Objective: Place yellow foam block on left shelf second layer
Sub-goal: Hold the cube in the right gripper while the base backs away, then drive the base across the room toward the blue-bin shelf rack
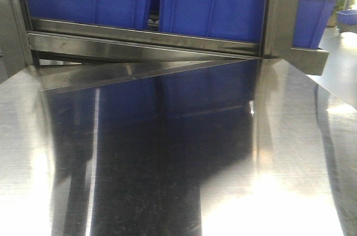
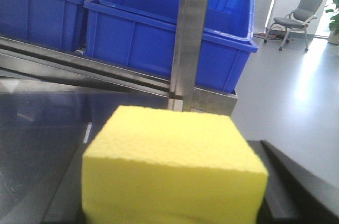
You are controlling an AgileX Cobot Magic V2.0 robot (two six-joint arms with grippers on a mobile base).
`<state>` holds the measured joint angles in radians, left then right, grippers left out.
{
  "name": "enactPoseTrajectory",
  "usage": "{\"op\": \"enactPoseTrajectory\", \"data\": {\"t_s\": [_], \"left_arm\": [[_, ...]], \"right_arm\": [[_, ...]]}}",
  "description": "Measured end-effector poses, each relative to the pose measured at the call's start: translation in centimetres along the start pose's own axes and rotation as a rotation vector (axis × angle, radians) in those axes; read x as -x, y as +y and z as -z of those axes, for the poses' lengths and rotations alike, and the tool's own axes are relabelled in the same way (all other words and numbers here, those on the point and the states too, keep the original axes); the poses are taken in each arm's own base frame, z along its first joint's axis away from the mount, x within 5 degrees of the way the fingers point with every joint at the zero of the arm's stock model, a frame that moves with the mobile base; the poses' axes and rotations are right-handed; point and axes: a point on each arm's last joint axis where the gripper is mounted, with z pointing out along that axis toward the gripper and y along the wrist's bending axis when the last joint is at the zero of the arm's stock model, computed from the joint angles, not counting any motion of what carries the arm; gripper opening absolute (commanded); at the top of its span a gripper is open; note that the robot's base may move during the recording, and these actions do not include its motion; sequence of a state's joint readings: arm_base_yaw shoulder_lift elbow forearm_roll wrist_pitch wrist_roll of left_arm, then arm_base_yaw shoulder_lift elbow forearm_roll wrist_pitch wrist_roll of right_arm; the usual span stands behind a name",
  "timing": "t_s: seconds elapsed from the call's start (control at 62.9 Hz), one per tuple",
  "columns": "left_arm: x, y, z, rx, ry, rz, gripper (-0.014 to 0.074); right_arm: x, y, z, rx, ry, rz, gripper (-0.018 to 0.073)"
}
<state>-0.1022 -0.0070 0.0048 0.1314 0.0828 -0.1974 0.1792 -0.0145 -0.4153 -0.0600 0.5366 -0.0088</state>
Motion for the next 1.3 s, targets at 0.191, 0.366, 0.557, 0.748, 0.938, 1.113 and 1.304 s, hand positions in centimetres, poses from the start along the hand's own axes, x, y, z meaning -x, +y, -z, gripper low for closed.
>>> {"op": "enactPoseTrajectory", "data": {"t_s": [0.191,0.366,0.557,0.748,0.938,1.113,1.304], "left_arm": [[0.0,0.0,0.0,0.0,0.0,0.0,0.0136],[0.01,0.0,0.0,0.0,-0.001,0.0,0.0136],[-0.01,0.0,0.0,0.0,0.001,0.0,0.0136],[0.01,0.0,0.0,0.0,-0.001,0.0,0.0136],[0.01,0.0,0.0,0.0,-0.001,0.0,0.0136],[0.01,0.0,0.0,0.0,-0.001,0.0,0.0136],[0.01,0.0,0.0,0.0,-0.001,0.0,0.0136]], "right_arm": [[-0.02,0.0,-0.01,0.0,0.001,0.0,0.0305],[-0.02,0.0,-0.01,0.0,0.001,0.0,0.0305],[-0.08,0.0,-0.01,0.0,0.007,0.0,0.0305],[-0.08,0.0,-0.01,0.0,0.007,0.0,0.0305],[-0.08,-0.01,-0.04,-0.001,0.009,0.002,0.0305],[-0.08,-0.01,-0.04,-0.001,0.009,0.002,0.0305],[-0.08,-0.01,-0.04,-0.001,0.009,0.002,0.0305]]}}
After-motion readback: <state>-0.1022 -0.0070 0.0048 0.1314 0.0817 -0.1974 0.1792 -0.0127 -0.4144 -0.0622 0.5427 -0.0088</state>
